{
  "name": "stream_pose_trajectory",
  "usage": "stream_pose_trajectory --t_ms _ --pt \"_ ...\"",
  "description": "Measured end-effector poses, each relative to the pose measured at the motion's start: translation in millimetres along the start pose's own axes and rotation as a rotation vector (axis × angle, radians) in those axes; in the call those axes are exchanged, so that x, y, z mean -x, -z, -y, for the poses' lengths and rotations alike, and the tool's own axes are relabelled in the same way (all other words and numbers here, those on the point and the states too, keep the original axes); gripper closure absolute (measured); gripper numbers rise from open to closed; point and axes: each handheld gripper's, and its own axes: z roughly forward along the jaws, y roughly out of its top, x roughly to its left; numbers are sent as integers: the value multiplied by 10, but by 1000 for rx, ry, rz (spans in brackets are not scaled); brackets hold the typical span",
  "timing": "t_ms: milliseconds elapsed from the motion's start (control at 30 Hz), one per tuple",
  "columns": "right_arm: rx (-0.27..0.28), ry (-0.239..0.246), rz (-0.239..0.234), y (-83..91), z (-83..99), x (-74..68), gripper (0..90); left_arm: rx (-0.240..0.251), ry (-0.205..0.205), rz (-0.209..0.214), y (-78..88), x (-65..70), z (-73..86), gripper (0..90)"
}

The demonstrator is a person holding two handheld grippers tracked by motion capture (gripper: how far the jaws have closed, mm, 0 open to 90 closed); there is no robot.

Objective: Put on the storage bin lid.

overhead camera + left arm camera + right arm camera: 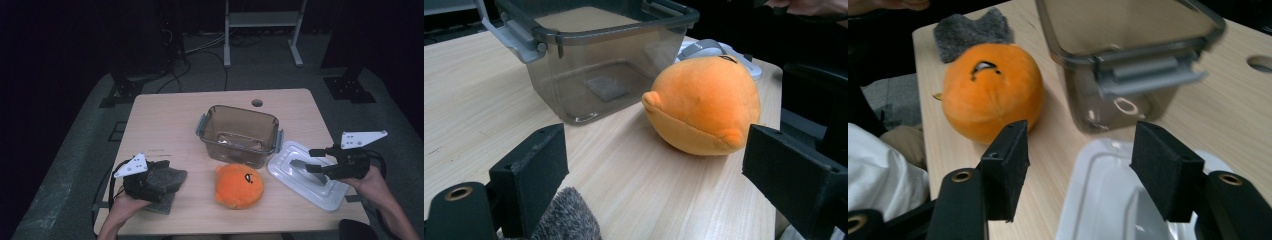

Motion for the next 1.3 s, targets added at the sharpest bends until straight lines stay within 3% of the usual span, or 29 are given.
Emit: stream_pose_trajectory --t_ms 400,900,1300 --pt "3 134 -93 -245 -476 -385 341 2 6 -7 25 -11 6 94" --pt "-22 189 -181 -676 -727 -545 311 1 4 -9 29 -8 9 88" --pt "-40 209 -222 -953 -817 -623 287 -3 11 -8 25 -15 23 88"
